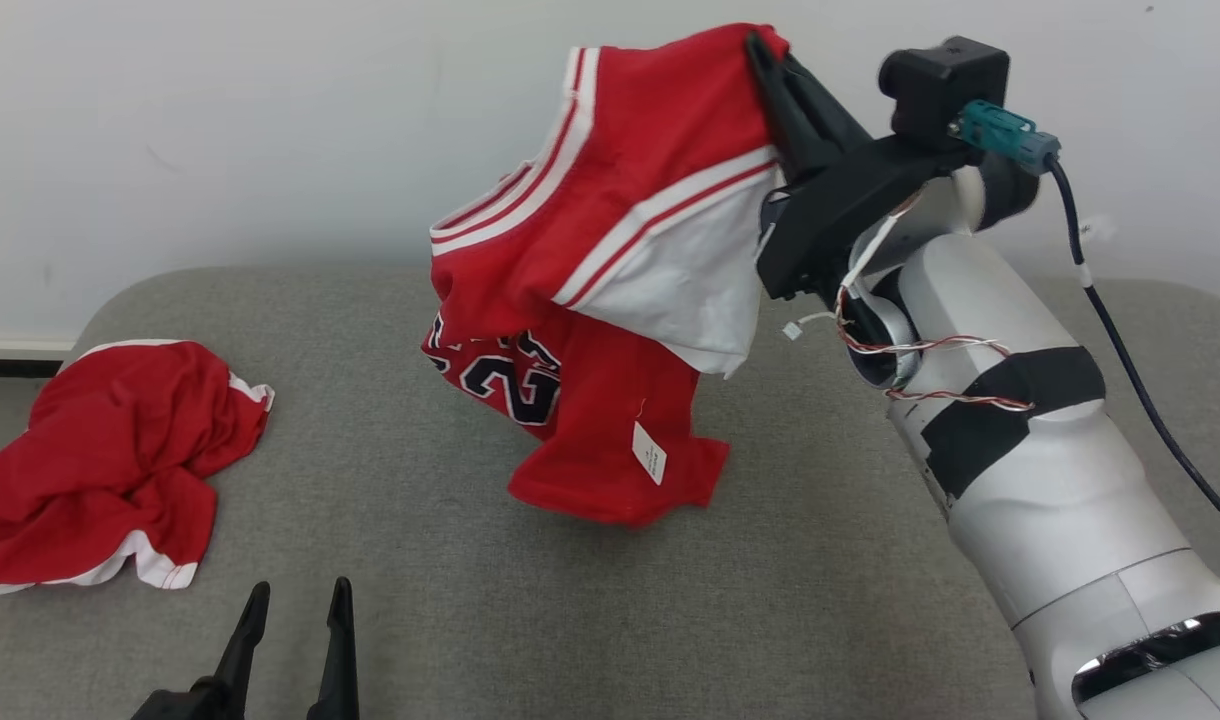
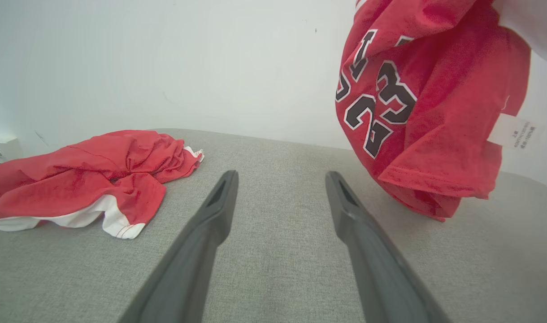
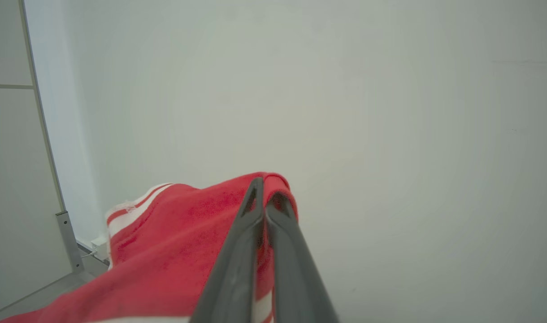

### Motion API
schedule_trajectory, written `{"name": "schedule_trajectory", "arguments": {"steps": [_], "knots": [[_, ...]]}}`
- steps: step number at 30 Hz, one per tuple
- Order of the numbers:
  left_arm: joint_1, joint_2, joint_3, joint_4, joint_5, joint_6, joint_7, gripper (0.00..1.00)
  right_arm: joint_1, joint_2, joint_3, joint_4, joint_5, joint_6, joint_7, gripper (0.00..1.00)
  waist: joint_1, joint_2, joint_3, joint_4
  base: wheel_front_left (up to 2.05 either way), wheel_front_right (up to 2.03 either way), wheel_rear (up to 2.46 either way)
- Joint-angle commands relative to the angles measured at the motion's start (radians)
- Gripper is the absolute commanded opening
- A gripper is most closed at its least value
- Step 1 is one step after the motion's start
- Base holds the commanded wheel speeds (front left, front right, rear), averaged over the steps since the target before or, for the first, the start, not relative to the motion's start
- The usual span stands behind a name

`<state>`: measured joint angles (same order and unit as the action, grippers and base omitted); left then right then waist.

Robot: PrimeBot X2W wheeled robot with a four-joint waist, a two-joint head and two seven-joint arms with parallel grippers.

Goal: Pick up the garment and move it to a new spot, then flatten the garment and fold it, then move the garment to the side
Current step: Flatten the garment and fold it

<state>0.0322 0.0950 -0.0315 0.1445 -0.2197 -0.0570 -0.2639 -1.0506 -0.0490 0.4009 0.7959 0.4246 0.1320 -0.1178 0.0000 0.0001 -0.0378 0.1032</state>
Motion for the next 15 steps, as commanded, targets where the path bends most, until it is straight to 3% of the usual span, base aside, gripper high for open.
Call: {"name": "schedule_trajectory", "arguments": {"steps": [1, 11, 12, 13, 14, 15], "knots": [[0.016, 0.003, 0.004, -0.007, 0.010, 0.001, -0.001, 1.00, 0.008, -0.004, -0.046, 0.044, -0.042, -0.003, -0.007, 0.00, 0.0000, -0.0001, -0.006, -0.027, 0.00, 0.00, 0.00], [0.008, -0.010, -0.008, -0.005, 0.014, -0.016, -0.001, 1.00, 0.165, -0.139, -0.370, 0.376, -0.295, -0.003, 0.012, 0.00, 0.0000, -0.0001, 0.004, -0.063, 0.00, 0.00, 0.00], [0.006, -0.011, -0.009, -0.004, 0.014, -0.019, -0.001, 1.00, 0.181, -0.151, -0.398, 0.402, -0.313, -0.003, 0.013, 0.25, 0.0000, -0.0001, 0.006, -0.064, 0.00, 0.00, 0.00], [0.006, -0.011, -0.009, -0.004, 0.014, -0.019, -0.001, 1.00, 0.181, -0.151, -0.398, 0.402, -0.313, -0.003, 0.013, 0.25, 0.0000, -0.0001, 0.006, -0.064, 0.00, 0.00, 0.00], [0.005, -0.012, -0.011, -0.002, 0.015, -0.022, -0.001, 1.00, 0.197, -0.163, -0.425, 0.422, -0.338, -0.003, 0.017, 0.47, 0.0000, -0.0001, 0.008, -0.064, 0.00, 0.00, 0.00], [0.003, -0.013, -0.012, -0.001, 0.016, -0.021, -0.001, 1.00, 0.210, -0.170, -0.447, 0.435, -0.361, -0.003, 0.022, 1.00, 0.0000, -0.0001, 0.009, -0.064, 0.00, 0.00, 0.00]]}}
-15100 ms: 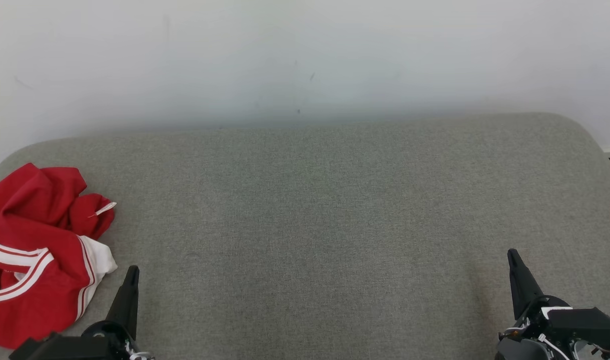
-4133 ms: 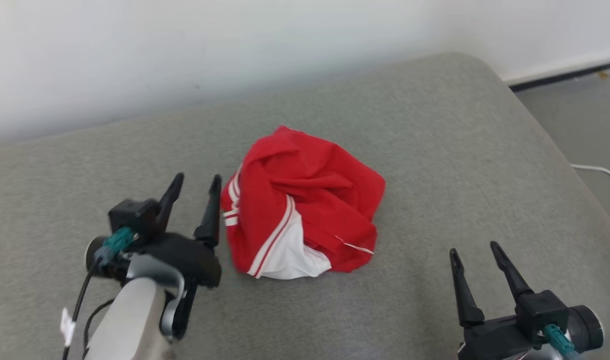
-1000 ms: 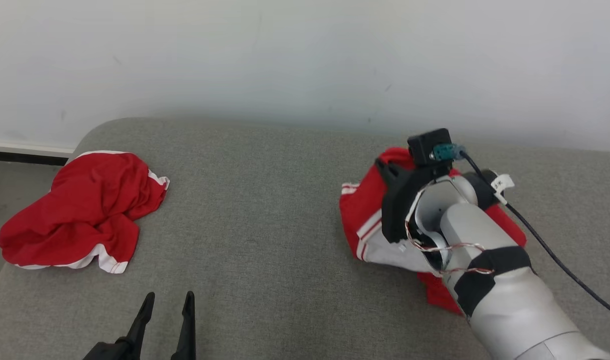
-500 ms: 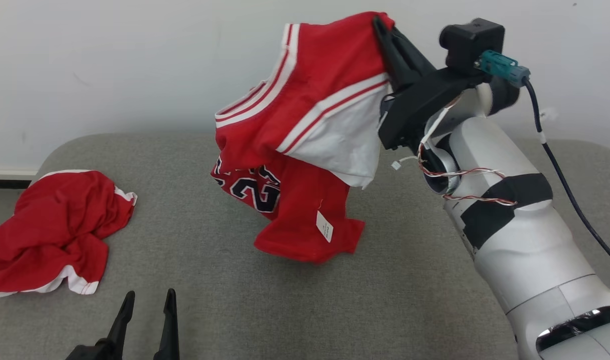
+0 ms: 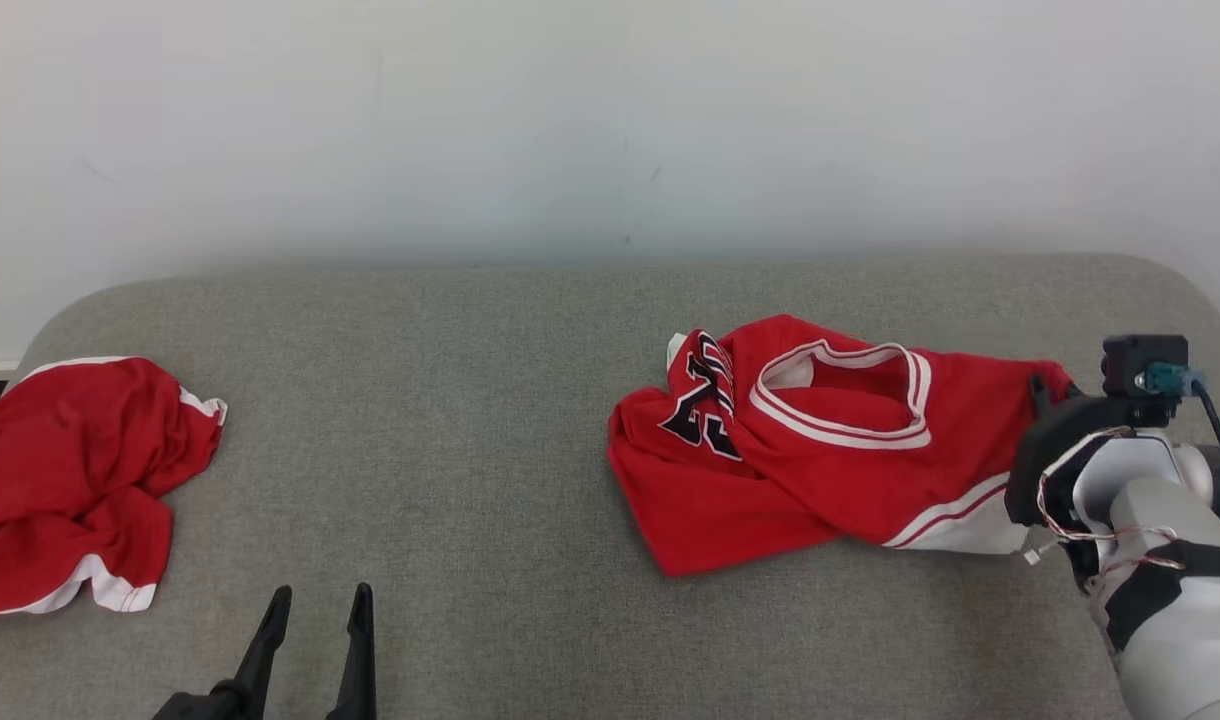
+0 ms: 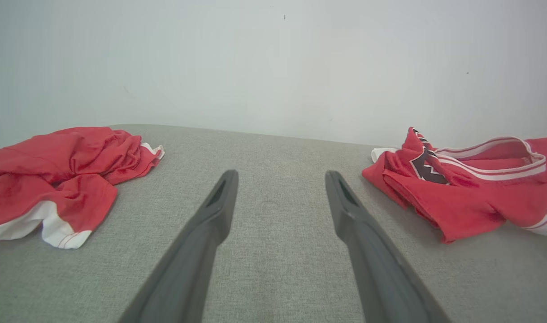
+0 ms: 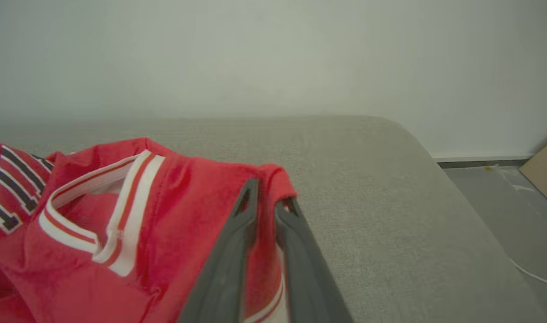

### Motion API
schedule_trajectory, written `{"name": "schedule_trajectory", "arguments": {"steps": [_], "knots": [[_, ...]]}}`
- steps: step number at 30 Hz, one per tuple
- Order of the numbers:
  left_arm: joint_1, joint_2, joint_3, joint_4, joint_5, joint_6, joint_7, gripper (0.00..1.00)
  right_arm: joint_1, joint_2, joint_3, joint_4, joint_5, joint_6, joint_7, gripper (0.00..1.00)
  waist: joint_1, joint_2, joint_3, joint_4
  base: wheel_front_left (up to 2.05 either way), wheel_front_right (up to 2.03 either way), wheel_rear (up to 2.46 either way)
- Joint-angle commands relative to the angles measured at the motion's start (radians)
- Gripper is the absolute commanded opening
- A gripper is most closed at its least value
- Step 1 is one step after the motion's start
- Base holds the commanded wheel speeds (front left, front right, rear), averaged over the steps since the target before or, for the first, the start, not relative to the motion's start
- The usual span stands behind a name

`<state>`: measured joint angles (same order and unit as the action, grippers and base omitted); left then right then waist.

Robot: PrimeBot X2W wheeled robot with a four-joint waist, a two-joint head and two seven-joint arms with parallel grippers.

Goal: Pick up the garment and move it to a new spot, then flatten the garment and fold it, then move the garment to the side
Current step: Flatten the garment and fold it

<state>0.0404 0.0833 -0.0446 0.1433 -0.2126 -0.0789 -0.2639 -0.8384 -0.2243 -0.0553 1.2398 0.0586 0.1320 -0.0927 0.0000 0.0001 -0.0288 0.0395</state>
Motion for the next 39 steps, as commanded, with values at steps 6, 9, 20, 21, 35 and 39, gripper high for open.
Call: {"name": "schedule_trajectory", "arguments": {"steps": [6, 9, 20, 21, 35, 39], "knots": [[-0.009, -0.002, 0.005, 0.010, 0.016, -0.008, -0.001, 1.00, 0.033, -0.041, -0.046, -0.007, -0.181, -0.003, 0.055, 1.00, 0.0000, -0.0001, 0.000, 0.004, 0.00, 0.00, 0.00], [-0.008, -0.003, 0.010, 0.015, 0.016, -0.008, -0.001, 1.00, 0.036, -0.042, -0.083, -0.058, -0.274, -0.003, 0.117, 1.00, 0.0000, -0.0001, -0.008, 0.009, 0.00, 0.00, 0.00], [-0.004, -0.009, 0.009, 0.022, 0.017, -0.023, -0.001, 1.00, 0.023, 0.153, 0.065, -0.077, -0.251, -0.003, 0.211, 1.00, 0.0000, -0.0001, 0.008, 0.045, 0.00, 0.00, 0.00], [-0.010, -0.009, 0.004, 0.024, 0.017, -0.025, -0.001, 1.00, 0.021, 0.155, 0.073, -0.064, -0.227, -0.003, 0.213, 1.00, 0.0000, -0.0001, 0.014, 0.055, 0.00, 0.00, 0.00], [-0.088, -0.002, -0.019, 0.013, 0.033, -0.038, -0.001, 1.00, -0.069, 0.104, 0.153, -0.004, -0.070, -0.003, 0.240, 1.00, 0.0000, -0.0001, 0.123, 0.155, 0.00, 0.00, 0.00], [-0.103, -0.005, -0.023, 0.014, 0.033, -0.042, -0.001, 1.00, -0.089, 0.106, 0.169, 0.006, -0.021, -0.003, 0.261, 1.00, 0.0000, -0.0001, 0.142, 0.168, 0.00, 0.00, 0.00]]}}
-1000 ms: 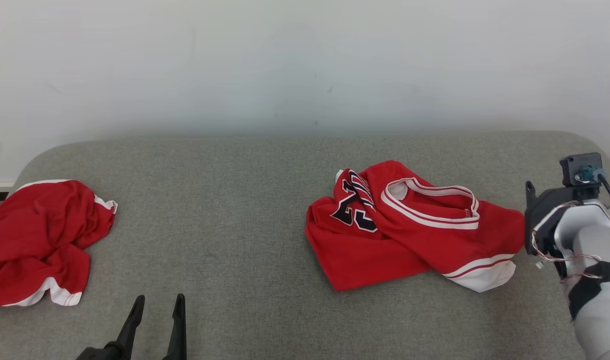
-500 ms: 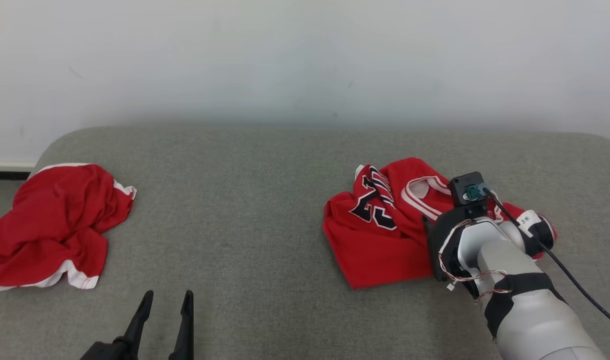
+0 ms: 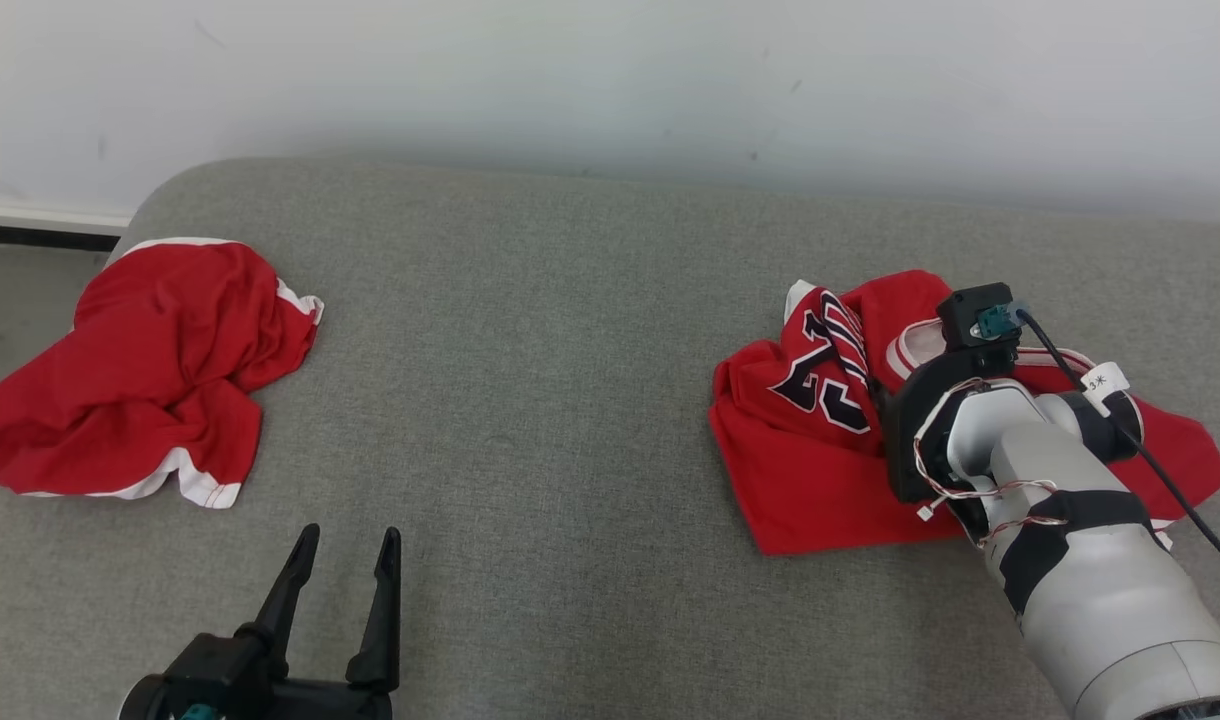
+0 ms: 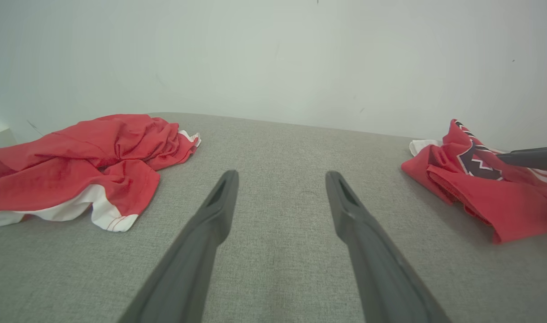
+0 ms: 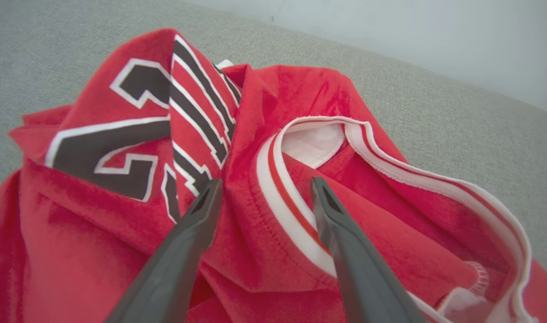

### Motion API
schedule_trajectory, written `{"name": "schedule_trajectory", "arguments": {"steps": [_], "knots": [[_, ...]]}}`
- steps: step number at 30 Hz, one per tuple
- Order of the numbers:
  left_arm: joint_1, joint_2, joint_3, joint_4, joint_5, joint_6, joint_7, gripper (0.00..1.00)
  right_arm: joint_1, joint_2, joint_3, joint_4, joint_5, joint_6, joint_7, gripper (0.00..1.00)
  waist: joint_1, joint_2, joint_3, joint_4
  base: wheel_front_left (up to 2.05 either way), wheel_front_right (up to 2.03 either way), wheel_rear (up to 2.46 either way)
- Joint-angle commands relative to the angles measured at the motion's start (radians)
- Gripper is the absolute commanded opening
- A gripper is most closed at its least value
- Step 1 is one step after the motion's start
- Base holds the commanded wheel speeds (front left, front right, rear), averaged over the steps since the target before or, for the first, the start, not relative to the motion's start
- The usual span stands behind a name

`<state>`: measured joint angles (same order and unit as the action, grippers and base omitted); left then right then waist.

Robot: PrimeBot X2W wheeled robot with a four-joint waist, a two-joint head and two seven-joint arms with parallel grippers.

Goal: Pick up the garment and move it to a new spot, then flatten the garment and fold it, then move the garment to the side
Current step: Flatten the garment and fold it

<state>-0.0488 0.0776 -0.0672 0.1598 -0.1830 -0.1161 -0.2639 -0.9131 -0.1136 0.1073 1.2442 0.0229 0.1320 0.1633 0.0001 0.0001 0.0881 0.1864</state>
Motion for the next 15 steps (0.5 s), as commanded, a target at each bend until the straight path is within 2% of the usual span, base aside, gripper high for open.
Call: {"name": "schedule_trajectory", "arguments": {"steps": [1, 3, 4, 5, 6, 7, 8, 10, 15], "knots": [[-0.017, -0.001, -0.002, -0.002, 0.004, -0.006, -0.001, 1.00, -0.015, -0.010, 0.012, 0.005, 0.021, -0.003, 0.012, 1.00, -0.0001, -0.0001, 0.028, 0.023, 0.00, 0.00, 0.00], [-0.021, -0.002, -0.004, 0.000, 0.005, -0.004, -0.001, 1.00, -0.016, -0.011, 0.017, 0.007, 0.030, -0.003, 0.018, 1.00, -0.0001, -0.0001, 0.031, 0.025, 0.00, 0.00, 0.00], [-0.025, -0.003, -0.006, 0.001, 0.006, -0.004, -0.001, 1.00, -0.018, -0.013, 0.022, 0.009, 0.038, -0.003, 0.019, 0.87, -0.0001, -0.0001, 0.033, 0.026, 0.00, 0.00, 0.00], [-0.028, -0.004, -0.008, 0.003, 0.006, -0.005, -0.001, 1.00, -0.020, -0.015, 0.028, 0.008, 0.045, -0.003, 0.018, 0.49, -0.0001, -0.0001, 0.035, 0.027, 0.00, 0.00, 0.00], [-0.032, -0.004, -0.008, 0.005, 0.007, -0.006, -0.001, 1.00, -0.024, -0.018, 0.034, 0.007, 0.051, -0.003, 0.013, 0.38, -0.0001, -0.0001, 0.037, 0.028, 0.00, 0.00, 0.00], [-0.033, -0.005, -0.008, 0.006, 0.007, -0.006, -0.001, 1.00, -0.025, -0.021, 0.037, 0.007, 0.060, -0.003, 0.010, 0.12, -0.0001, -0.0001, 0.038, 0.028, 0.00, 0.00, 0.00], [-0.035, -0.005, -0.008, 0.007, 0.007, -0.006, -0.001, 1.00, -0.026, -0.023, 0.041, 0.007, 0.066, -0.003, 0.009, 0.00, -0.0001, -0.0001, 0.038, 0.027, 0.00, 0.00, 0.00], [-0.039, -0.006, -0.008, 0.009, 0.008, -0.007, -0.001, 1.00, -0.024, -0.025, 0.047, 0.010, 0.079, -0.003, 0.016, 0.00, -0.0001, -0.0001, 0.037, 0.025, 0.00, 0.00, 0.00], [-0.044, -0.005, 0.003, 0.014, 0.010, -0.009, -0.001, 1.00, -0.047, -0.021, 0.080, -0.034, 0.105, -0.003, -0.060, 0.00, -0.0001, -0.0001, 0.028, 0.010, 0.00, 0.00, 0.00]]}}
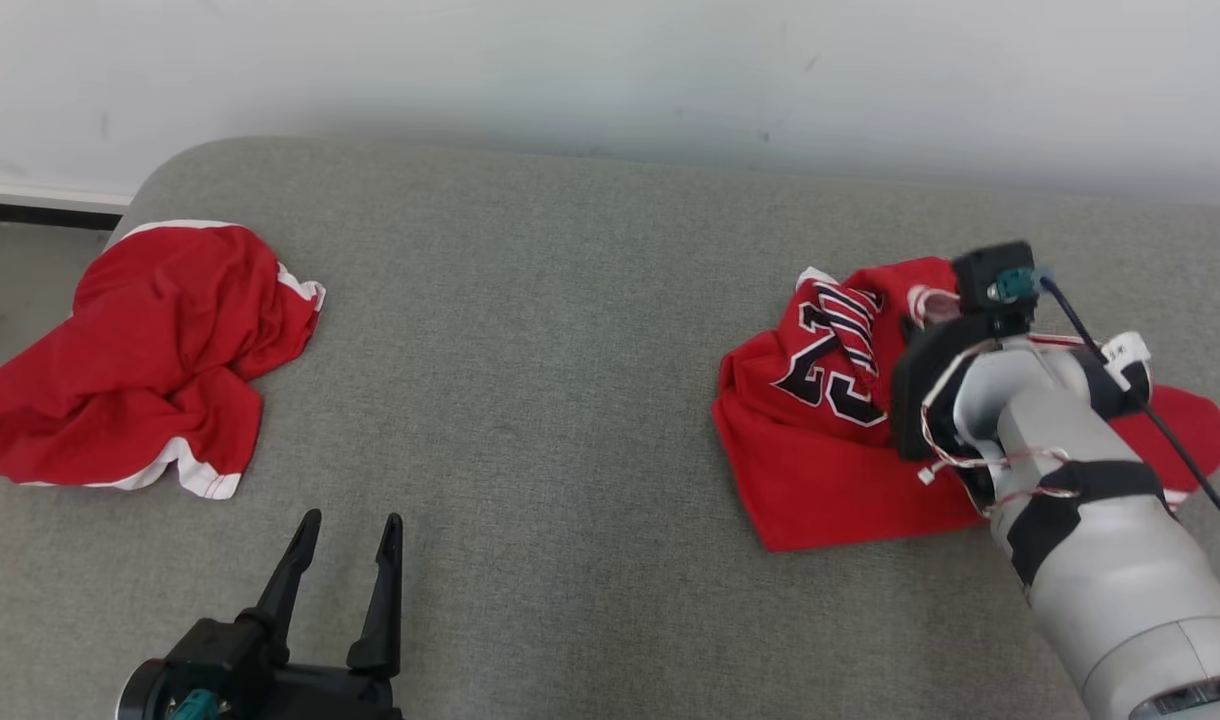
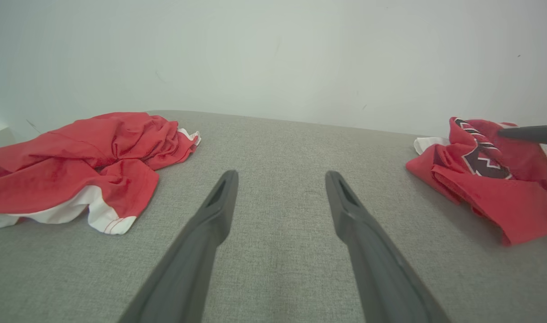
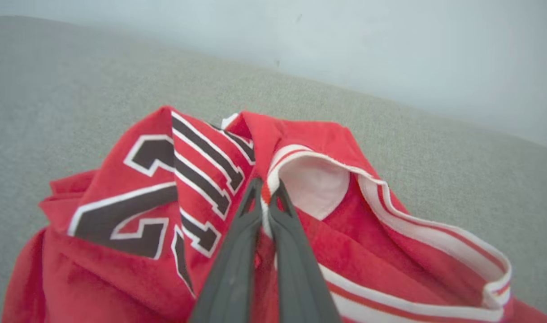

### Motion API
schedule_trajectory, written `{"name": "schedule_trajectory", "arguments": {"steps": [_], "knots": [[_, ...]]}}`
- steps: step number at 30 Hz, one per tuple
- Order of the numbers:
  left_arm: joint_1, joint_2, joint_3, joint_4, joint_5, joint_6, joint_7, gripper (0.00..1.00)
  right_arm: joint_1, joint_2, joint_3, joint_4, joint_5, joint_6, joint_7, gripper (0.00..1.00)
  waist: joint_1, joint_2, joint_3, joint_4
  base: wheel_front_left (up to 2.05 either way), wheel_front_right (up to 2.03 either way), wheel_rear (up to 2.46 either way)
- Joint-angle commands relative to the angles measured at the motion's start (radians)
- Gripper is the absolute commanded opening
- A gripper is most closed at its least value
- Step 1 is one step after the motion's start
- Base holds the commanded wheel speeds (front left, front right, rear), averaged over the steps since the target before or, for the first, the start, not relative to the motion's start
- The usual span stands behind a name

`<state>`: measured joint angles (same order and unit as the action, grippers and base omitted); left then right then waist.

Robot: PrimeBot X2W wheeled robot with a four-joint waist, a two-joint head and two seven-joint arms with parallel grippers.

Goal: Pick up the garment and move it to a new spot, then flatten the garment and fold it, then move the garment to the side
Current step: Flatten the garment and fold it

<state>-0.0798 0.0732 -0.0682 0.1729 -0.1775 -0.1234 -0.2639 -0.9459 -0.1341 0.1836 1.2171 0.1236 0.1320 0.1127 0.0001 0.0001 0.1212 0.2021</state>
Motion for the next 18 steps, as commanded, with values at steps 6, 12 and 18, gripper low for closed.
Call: {"name": "schedule_trajectory", "arguments": {"steps": [6, 12, 18], "knots": [[0.003, 0.005, 0.023, 0.002, 0.006, -0.003, -0.001, 1.00, -0.067, 0.029, 0.101, -0.115, 0.039, -0.003, -0.150, 0.00, -0.0001, -0.0001, -0.035, -0.034, 0.00, 0.00, 0.00], [0.032, 0.008, 0.052, -0.004, 0.006, -0.003, -0.001, 1.00, -0.123, 0.020, 0.190, -0.269, 0.129, -0.003, -0.289, 0.00, -0.0001, -0.0001, -0.067, -0.081, 0.00, 0.00, 0.00], [0.059, 0.006, 0.067, -0.009, 0.010, -0.004, -0.001, 1.00, -0.034, -0.081, 0.149, -0.360, 0.166, -0.003, -0.323, 0.00, -0.0001, -0.0001, -0.098, -0.129, 0.00, 0.00, 0.00]]}}
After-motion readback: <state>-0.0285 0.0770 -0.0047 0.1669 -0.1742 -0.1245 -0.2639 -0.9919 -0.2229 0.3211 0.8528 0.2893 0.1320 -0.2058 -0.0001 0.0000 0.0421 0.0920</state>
